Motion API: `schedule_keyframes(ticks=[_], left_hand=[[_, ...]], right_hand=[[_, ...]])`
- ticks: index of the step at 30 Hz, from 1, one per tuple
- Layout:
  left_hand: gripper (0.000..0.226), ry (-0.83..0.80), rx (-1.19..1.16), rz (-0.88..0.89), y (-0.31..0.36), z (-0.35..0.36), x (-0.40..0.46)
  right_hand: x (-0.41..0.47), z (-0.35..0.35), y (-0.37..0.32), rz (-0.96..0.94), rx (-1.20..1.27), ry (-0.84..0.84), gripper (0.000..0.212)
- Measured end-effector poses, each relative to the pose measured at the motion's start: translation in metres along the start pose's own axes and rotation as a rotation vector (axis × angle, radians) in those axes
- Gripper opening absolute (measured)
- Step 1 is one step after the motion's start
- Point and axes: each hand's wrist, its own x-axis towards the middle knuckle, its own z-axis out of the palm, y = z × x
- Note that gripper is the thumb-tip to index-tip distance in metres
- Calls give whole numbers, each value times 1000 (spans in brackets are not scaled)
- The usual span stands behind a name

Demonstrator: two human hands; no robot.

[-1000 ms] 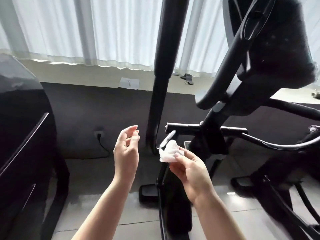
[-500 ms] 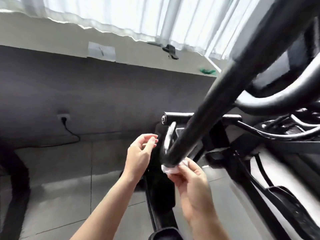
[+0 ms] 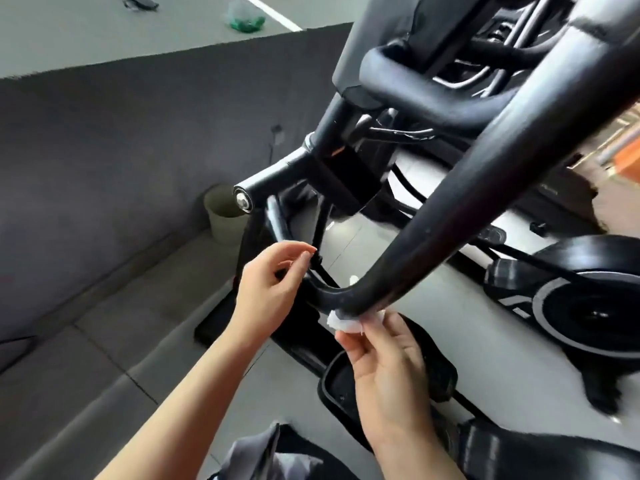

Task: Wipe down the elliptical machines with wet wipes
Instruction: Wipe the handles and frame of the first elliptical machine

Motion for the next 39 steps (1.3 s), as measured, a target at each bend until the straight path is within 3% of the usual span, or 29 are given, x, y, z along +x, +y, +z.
schedule_keyframes(ticks=[4,10,13,17,19,23,28,34,39], left_hand=[[26,18,40,28,-10,-11,4],[37,-160,231,133,-16,-34,12],[29,-118,225,143,-16,-31,17],[16,-78,220,185,-6,-14,35],[14,-143,204,270,1,-9,47],[17,-337,182,417,-1,-12,76],[17,-497,258,554,-30,-55,119],[23,-671,343,791,-51,-100,173],[33,-781,440,926,-77,-109,209]], right_hand=[[17,4,14,179,79,6,18],[19,1,19,362,270,-28,39],[7,-7,4,394,303,-70,47],[-9,-8,-6,313,290,-64,42],[-13,-3,-3,233,298,13,45],[-15,17,20,-19,298,196,72],[-7,71,62,-392,223,621,18],[30,138,96,-558,201,1071,16],[57,146,117,-659,-220,1350,24]])
